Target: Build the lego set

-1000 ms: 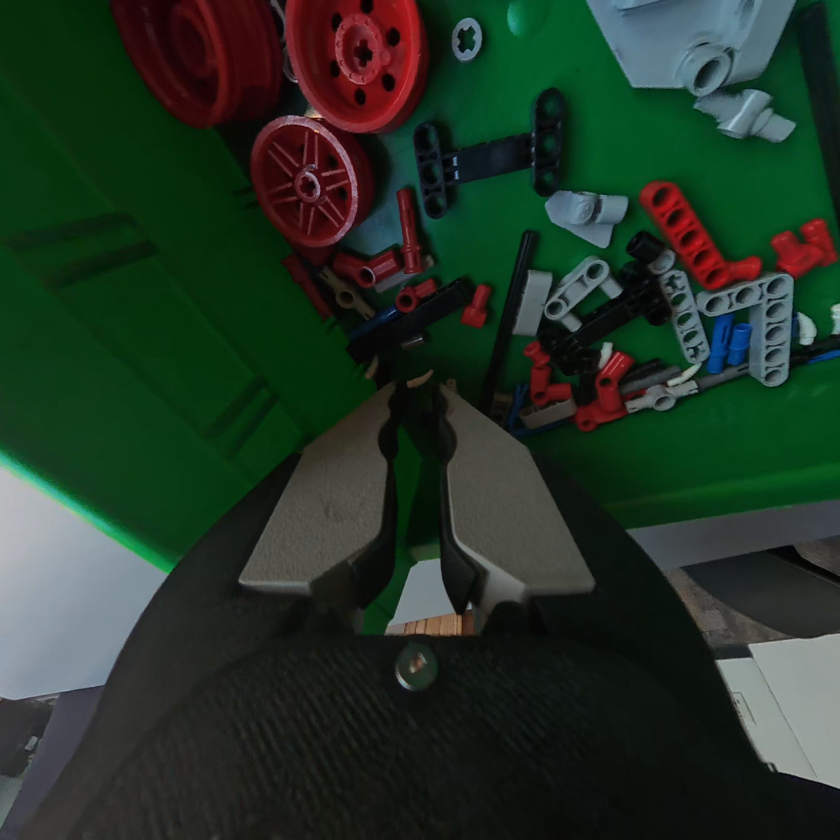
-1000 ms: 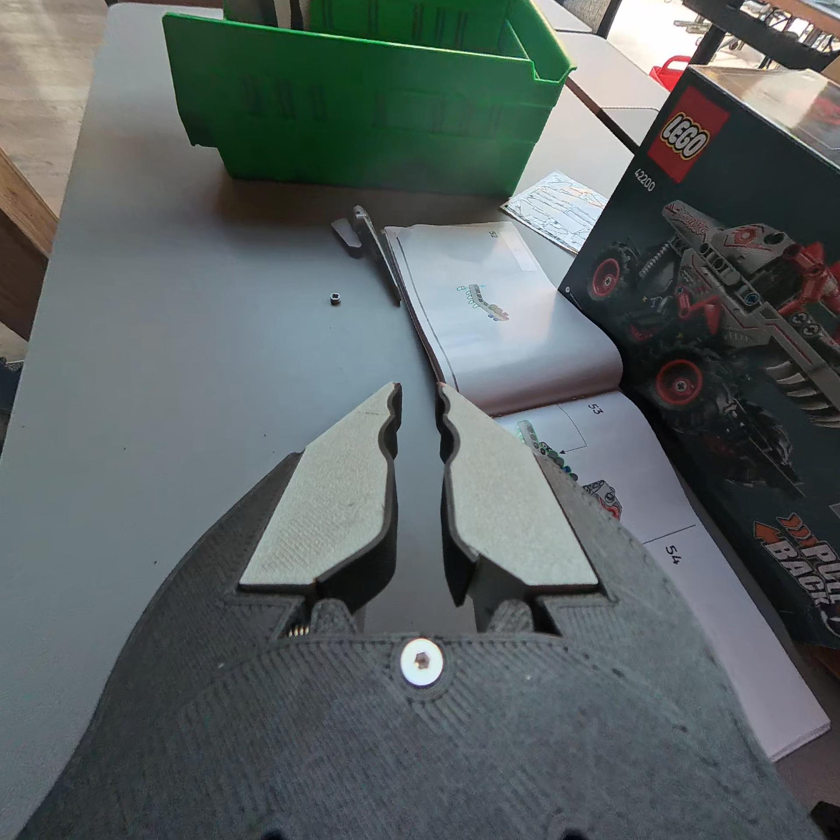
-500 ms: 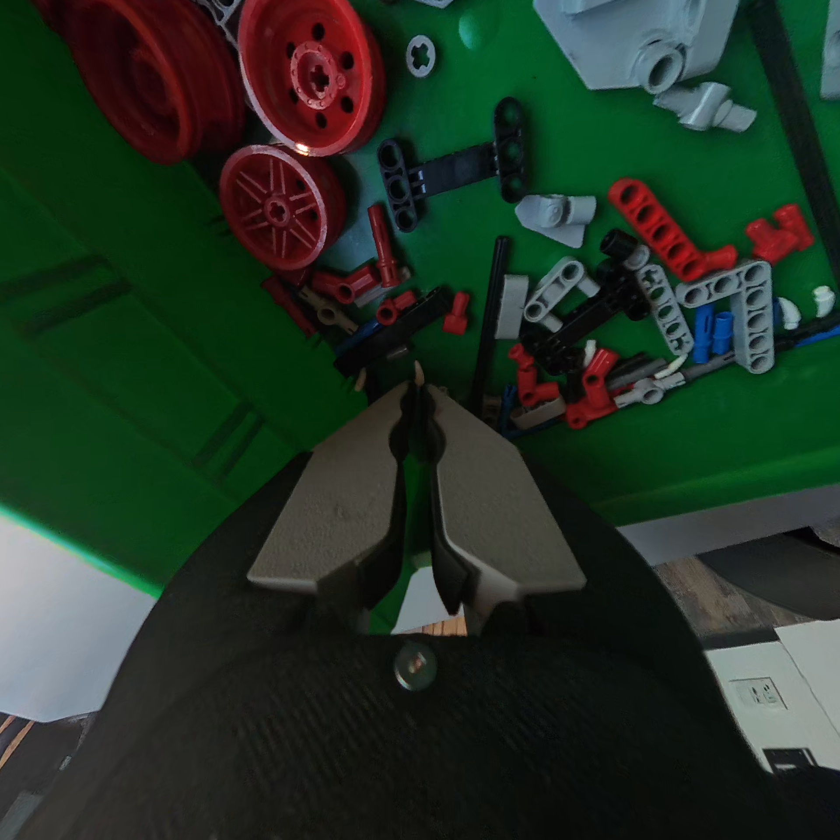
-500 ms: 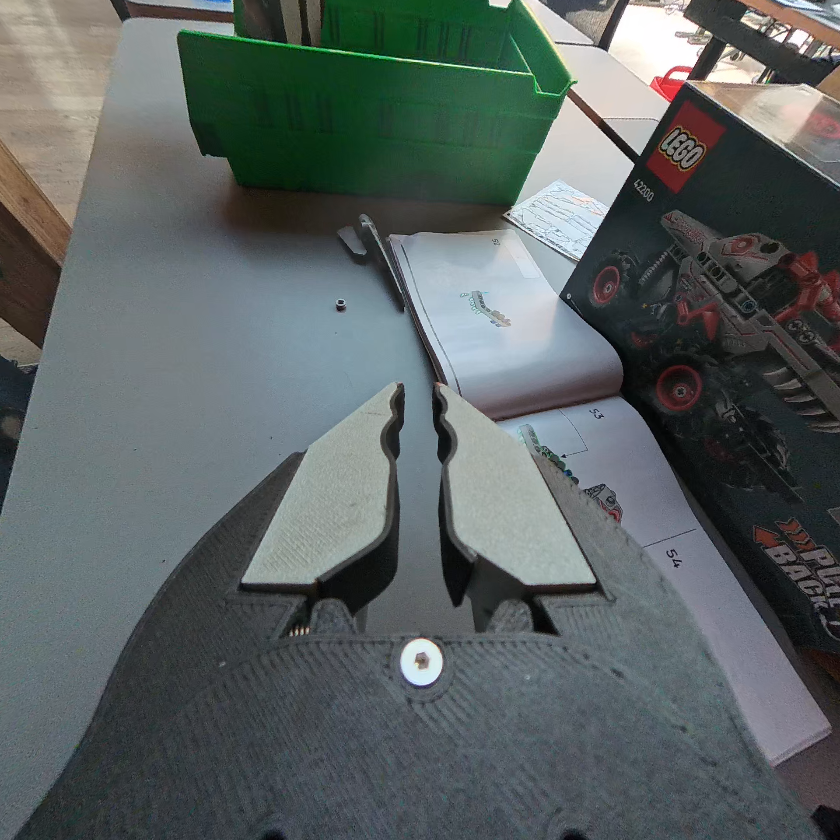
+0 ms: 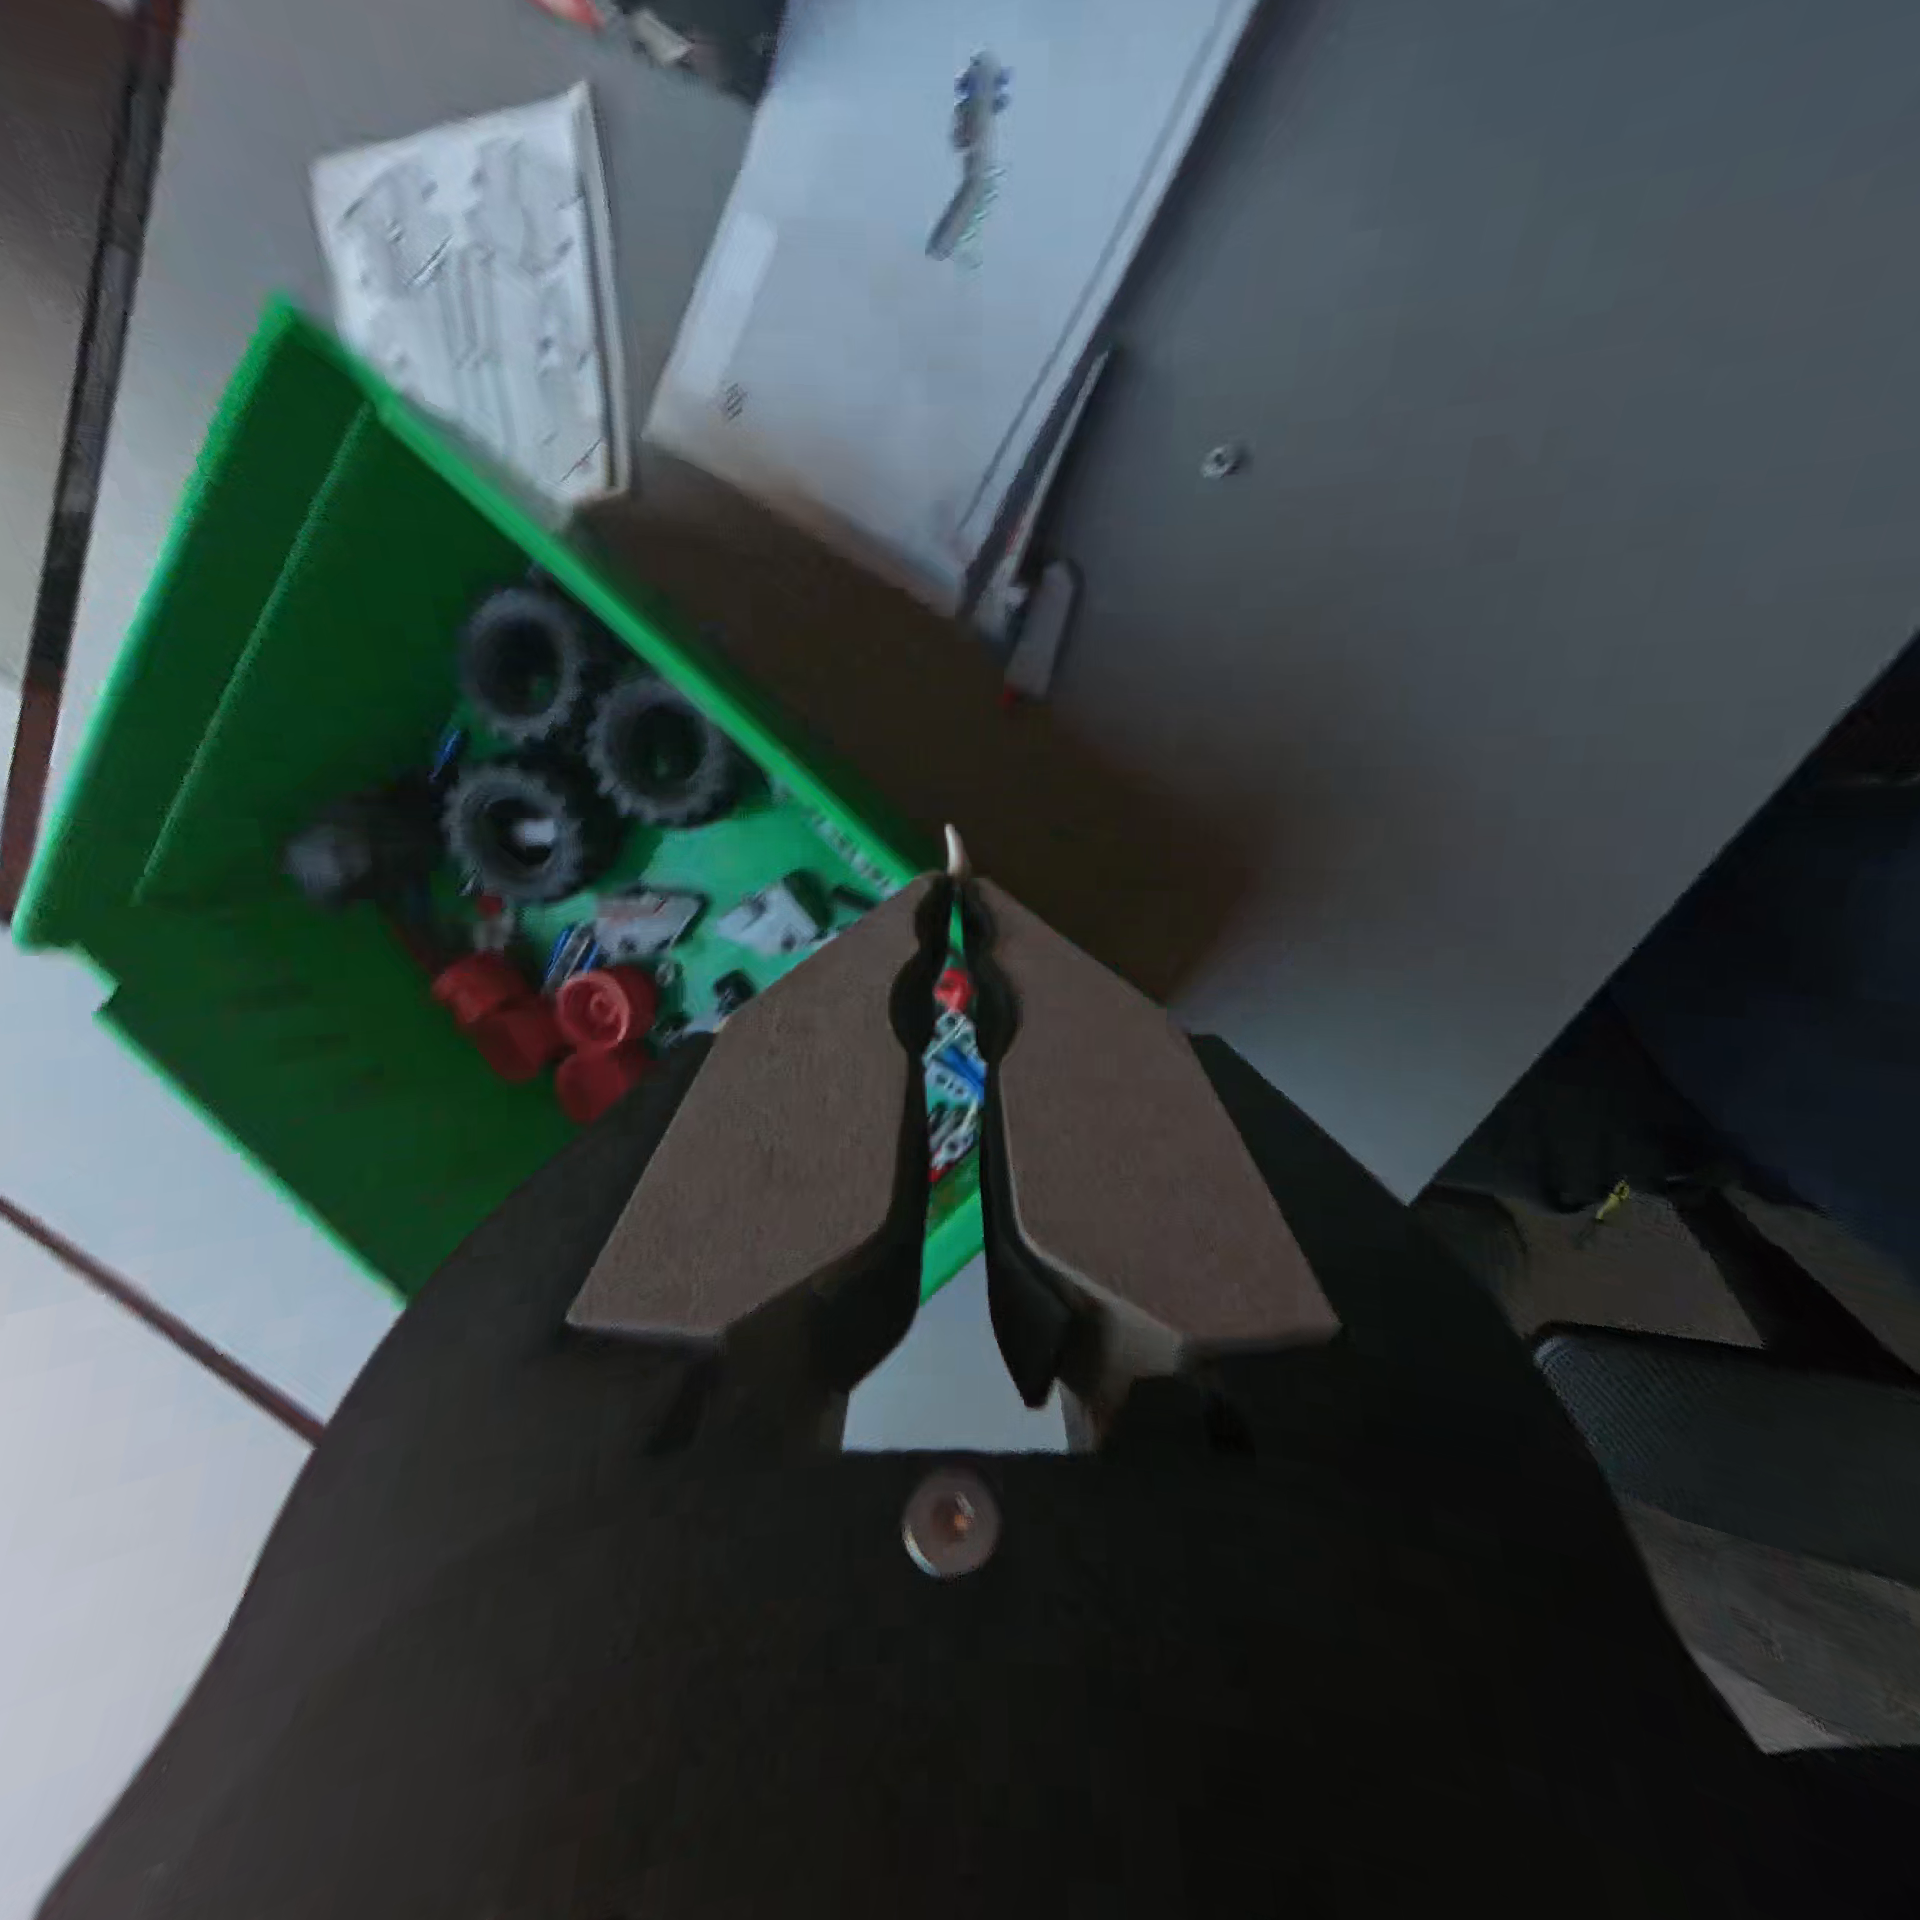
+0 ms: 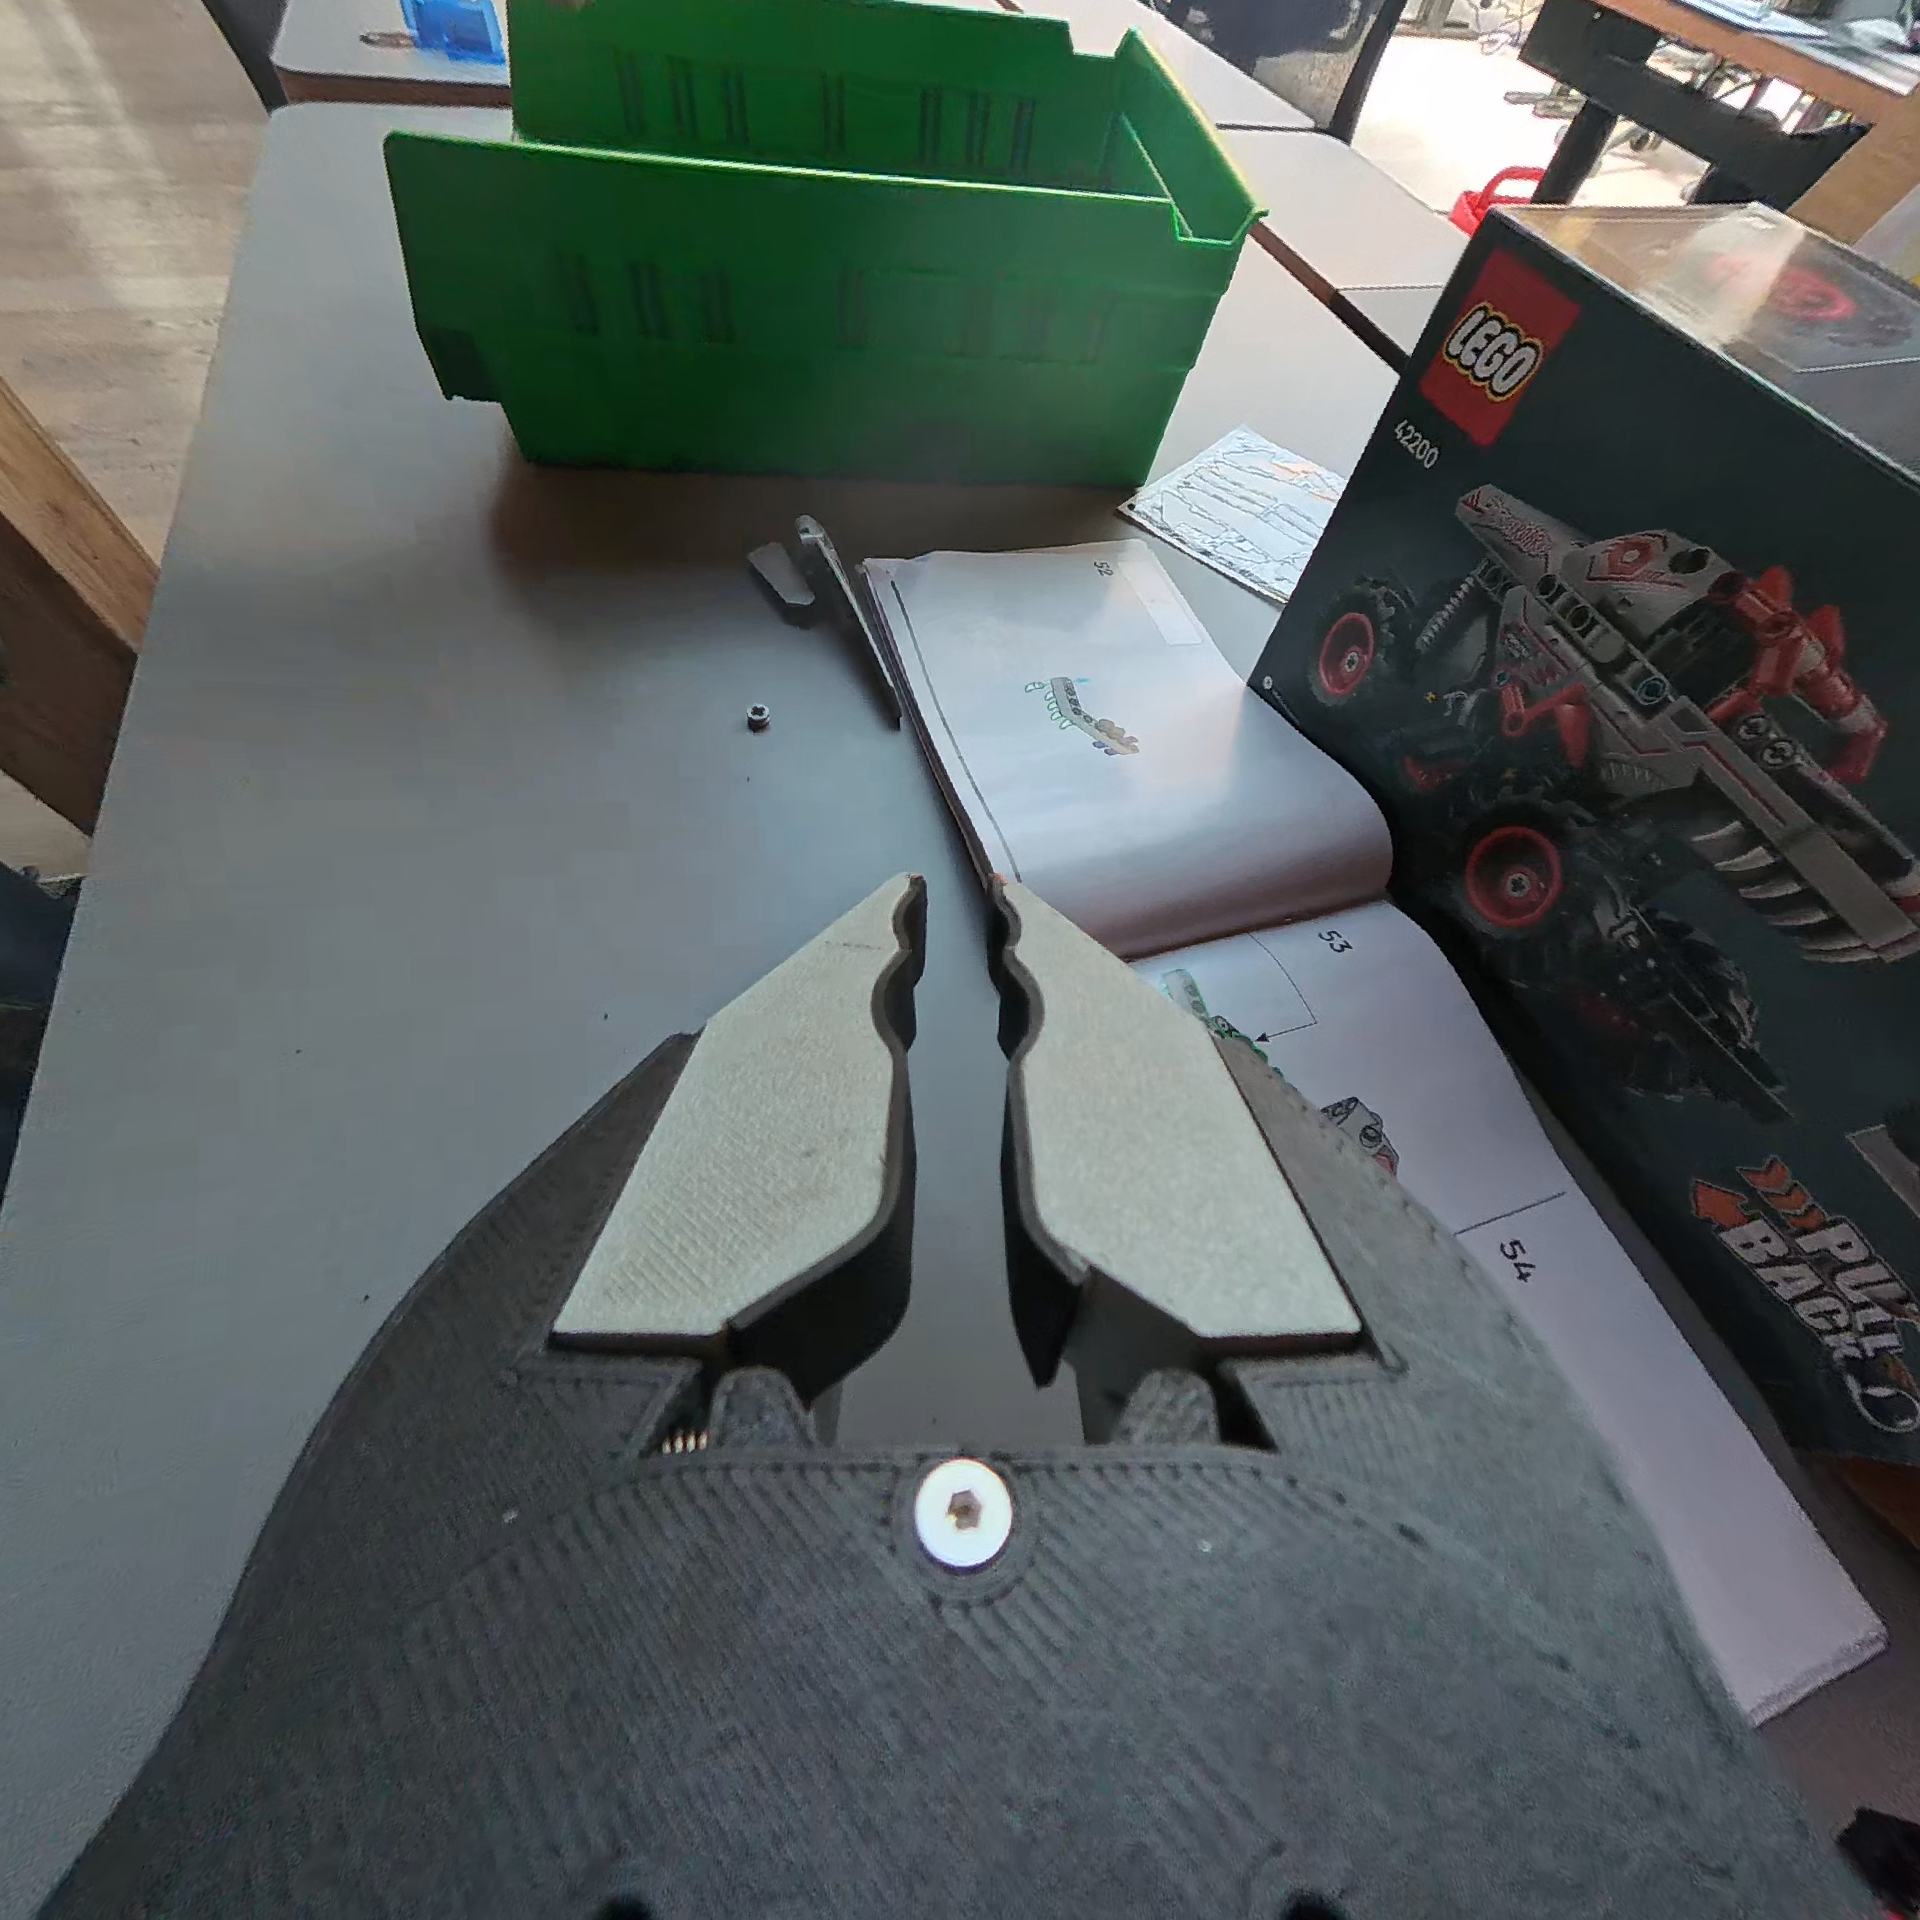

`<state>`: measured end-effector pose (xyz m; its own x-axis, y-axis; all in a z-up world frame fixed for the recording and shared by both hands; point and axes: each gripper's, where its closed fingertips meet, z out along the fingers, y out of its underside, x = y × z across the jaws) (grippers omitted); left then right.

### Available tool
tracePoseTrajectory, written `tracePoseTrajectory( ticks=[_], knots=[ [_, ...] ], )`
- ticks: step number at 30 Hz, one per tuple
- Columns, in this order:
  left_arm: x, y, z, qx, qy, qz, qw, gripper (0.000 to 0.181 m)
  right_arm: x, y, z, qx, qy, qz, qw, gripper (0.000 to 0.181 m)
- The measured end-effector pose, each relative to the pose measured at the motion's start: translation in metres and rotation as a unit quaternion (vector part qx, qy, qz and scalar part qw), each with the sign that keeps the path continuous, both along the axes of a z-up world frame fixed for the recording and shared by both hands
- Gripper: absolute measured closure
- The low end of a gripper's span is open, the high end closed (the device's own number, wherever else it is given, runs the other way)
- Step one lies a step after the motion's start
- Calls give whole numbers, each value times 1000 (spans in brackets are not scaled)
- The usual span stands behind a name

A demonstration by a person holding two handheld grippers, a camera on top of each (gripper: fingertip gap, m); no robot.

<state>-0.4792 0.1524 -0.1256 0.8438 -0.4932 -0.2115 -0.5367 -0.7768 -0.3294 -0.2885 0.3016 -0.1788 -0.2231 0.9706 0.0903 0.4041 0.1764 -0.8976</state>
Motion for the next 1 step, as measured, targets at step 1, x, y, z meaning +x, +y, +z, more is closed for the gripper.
tracePoseTrajectory(
  ticks=[1],
  knots=[
    [25,6,-11,-12,-5,-32,999,181,0,1,1,-3,1,-1,1000,173]
  ],
)
